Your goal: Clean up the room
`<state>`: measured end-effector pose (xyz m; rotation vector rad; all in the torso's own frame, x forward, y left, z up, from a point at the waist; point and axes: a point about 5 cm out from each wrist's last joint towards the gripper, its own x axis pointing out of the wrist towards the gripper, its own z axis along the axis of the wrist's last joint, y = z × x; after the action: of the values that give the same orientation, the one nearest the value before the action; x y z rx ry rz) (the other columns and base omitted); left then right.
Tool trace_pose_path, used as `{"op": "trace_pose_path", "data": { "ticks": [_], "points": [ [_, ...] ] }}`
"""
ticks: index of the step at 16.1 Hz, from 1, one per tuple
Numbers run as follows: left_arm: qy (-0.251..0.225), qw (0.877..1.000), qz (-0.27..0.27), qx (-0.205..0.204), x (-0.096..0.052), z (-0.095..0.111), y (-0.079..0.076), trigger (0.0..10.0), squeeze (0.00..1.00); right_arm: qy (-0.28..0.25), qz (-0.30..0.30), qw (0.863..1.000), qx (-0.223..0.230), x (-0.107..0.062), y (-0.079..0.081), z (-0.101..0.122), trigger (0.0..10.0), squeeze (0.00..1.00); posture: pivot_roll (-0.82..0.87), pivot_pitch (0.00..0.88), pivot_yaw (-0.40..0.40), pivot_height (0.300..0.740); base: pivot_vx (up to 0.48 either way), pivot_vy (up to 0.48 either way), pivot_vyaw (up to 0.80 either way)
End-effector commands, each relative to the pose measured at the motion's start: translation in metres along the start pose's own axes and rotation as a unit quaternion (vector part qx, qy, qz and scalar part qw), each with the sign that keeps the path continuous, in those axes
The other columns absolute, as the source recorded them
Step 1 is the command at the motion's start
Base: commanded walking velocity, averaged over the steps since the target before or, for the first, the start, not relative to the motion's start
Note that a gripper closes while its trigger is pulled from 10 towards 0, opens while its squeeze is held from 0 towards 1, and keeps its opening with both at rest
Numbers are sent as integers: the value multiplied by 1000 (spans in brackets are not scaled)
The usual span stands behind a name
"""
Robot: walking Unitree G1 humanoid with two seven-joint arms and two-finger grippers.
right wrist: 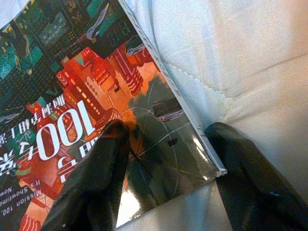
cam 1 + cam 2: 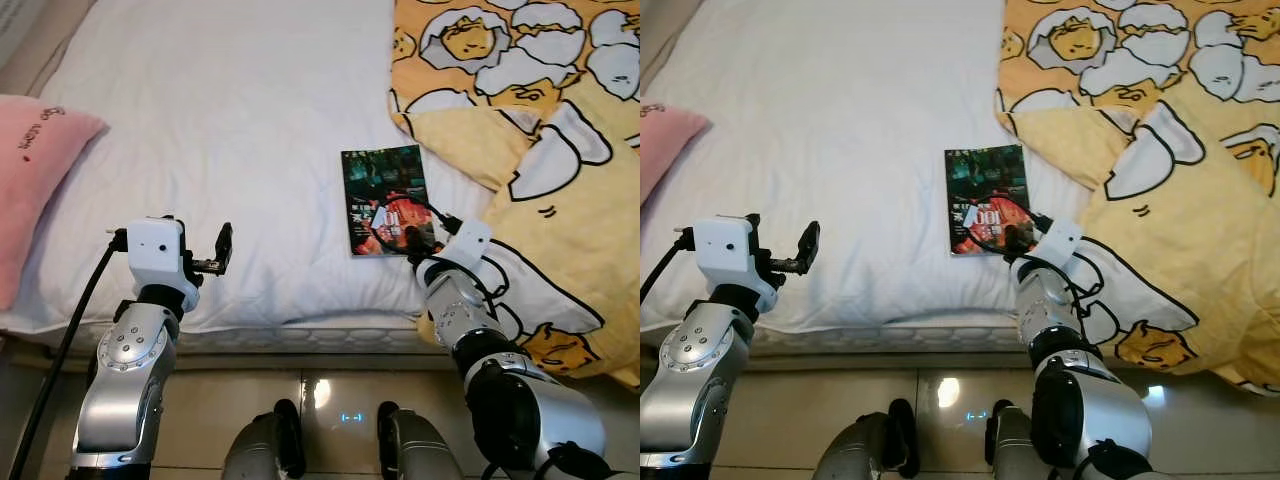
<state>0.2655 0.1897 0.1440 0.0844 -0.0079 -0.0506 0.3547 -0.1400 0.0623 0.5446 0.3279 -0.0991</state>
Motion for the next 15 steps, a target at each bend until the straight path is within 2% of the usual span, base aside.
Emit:
{"op": "trace_pose_path", "data": {
  "ticks": [1,4,5,6,7,8,12,13,15],
  "points": [
    [1,1000,10,2,-2,1,4,10000,0,110,-4,994,4,-11,3,-50,0,0,103,305,117,740,0,0,0],
    [1,1000,11,1,-2,1,4,10000,0,109,2,994,-7,-12,6,-52,0,0,101,303,113,740,0,0,0],
    [2,1000,12,0,-2,0,5,10000,0,68,-30,982,-172,-15,5,-55,10000,0,94,299,108,740,0,0,0],
    [1,1000,12,-2,-1,0,4,10000,0,32,-28,969,-243,-18,11,-57,10000,0,91,296,109,740,0,0,0],
    [1,1000,10,-2,-1,-1,3,10000,0,14,-23,965,-260,-18,15,-55,10000,800,90,293,110,740,0,0,0],
    [1,1000,9,-3,-1,-1,3,10000,0,-9,-16,959,-283,-17,21,-50,10000,1000,86,282,108,740,0,0,0],
    [-2,1000,8,-4,1,-1,0,10000,0,-25,-7,949,-315,-18,27,-51,10000,1000,83,263,98,740,0,0,0],
    [-2,1000,9,-5,1,-1,0,10000,0,-17,-5,950,-310,-19,27,-54,10000,1000,82,262,97,740,0,0,0],
    [-3,1000,10,-5,2,-1,1,10000,0,34,3,961,-276,-20,27,-65,10000,1000,82,261,92,740,0,0,0]
  ]
}}
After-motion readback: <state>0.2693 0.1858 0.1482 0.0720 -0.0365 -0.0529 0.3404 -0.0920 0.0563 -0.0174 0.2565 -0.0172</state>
